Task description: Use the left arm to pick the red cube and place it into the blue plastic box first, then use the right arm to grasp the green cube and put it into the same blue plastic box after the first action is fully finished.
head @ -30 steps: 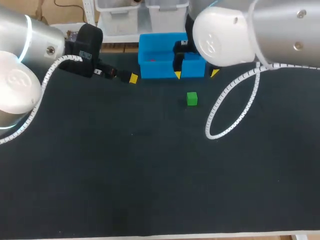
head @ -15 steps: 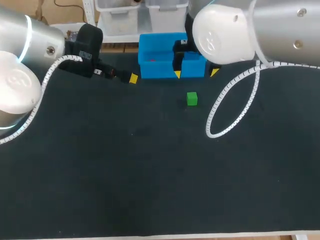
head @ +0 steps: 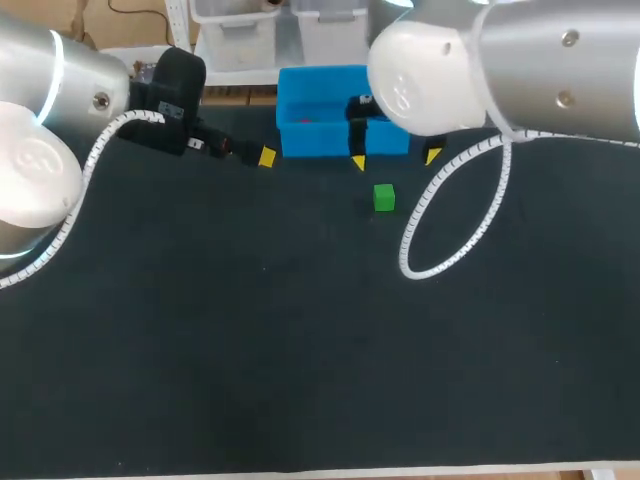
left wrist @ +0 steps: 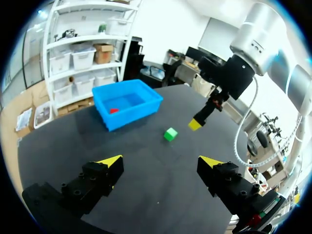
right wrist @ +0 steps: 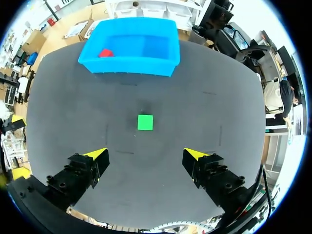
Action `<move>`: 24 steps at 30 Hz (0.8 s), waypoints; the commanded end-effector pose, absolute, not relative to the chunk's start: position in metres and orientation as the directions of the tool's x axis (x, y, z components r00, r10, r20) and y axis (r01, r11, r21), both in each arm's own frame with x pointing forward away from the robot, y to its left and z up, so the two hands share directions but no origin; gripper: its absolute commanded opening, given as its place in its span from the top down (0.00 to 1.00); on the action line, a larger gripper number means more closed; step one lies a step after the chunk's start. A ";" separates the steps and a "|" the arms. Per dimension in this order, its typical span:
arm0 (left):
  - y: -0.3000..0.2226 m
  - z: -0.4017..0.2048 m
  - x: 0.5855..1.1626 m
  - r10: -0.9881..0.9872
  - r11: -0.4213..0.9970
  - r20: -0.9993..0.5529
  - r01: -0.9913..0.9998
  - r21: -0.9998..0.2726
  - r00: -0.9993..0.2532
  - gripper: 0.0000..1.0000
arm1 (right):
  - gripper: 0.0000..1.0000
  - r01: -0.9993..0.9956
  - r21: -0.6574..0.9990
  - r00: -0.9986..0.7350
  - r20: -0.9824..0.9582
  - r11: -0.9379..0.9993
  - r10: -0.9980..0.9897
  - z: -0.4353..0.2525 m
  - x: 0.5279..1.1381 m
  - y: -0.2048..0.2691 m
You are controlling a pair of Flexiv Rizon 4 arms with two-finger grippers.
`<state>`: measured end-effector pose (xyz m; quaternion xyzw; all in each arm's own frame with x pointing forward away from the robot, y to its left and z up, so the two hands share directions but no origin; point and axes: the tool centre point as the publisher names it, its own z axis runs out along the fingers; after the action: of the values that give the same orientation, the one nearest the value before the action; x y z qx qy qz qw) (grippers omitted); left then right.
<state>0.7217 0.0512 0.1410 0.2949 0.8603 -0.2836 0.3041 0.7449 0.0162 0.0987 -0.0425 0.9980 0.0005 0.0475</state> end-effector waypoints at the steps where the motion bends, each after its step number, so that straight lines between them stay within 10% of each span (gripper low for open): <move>1: 0.053 0.140 0.722 0.332 0.660 -0.696 0.684 -0.311 -0.636 0.00 | 0.00 -0.071 -0.006 -0.994 -0.083 0.997 -0.072 0.092 0.753 0.022; 24: 0.053 0.140 0.722 0.332 0.660 -0.696 0.684 -0.311 -0.636 0.00 | 0.00 0.040 -0.014 -0.994 -0.104 0.999 0.039 0.029 0.767 0.023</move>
<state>0.7217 0.0513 0.1411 0.2949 0.8603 -0.2836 0.3041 0.7632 0.0233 0.0378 0.0168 0.9986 -0.0069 0.0500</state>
